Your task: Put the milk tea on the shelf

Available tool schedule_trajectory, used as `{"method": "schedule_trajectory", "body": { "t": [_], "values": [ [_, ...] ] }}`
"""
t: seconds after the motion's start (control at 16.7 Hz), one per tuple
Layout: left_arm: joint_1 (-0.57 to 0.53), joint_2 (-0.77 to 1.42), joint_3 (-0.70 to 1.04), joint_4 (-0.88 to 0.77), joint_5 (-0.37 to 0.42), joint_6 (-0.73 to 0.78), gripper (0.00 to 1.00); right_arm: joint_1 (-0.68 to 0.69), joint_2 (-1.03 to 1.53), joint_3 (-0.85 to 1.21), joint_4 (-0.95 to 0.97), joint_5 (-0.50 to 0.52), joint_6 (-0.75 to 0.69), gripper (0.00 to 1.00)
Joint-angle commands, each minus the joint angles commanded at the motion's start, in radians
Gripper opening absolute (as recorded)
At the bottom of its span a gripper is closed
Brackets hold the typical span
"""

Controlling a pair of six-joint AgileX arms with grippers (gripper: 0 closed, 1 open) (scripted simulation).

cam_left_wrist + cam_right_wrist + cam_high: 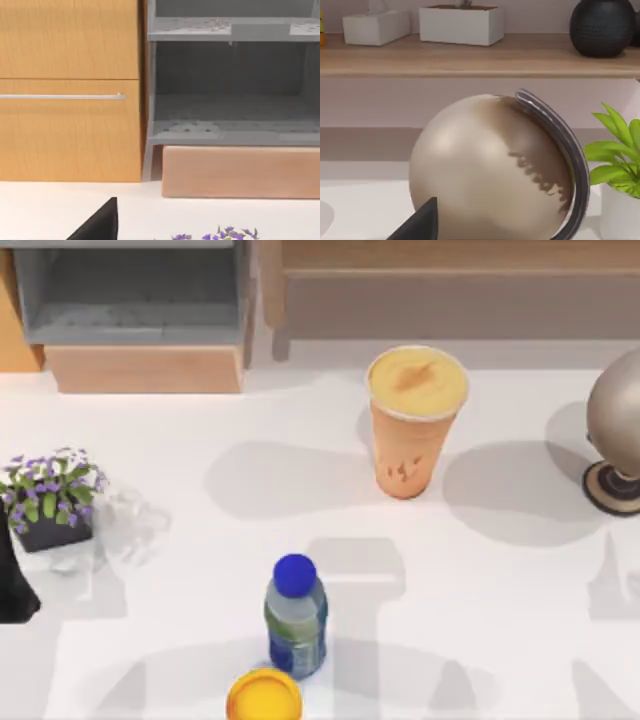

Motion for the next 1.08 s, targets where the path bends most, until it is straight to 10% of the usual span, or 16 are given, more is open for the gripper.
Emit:
{"method": "schedule_trajectory", "body": {
  "t": [0.42, 1.08],
  "values": [
    [0.000, 0.000, 0.000, 0.000, 0.000, 0.000, 1.00, 0.069, 0.144, 0.037, 0.102, 0.080, 0.026, 1.00],
    [0.000, 0.000, 0.000, 0.000, 0.000, 0.000, 1.00, 0.510, 1.028, 0.222, 0.663, 0.494, 0.128, 1.00]
  ]
}}
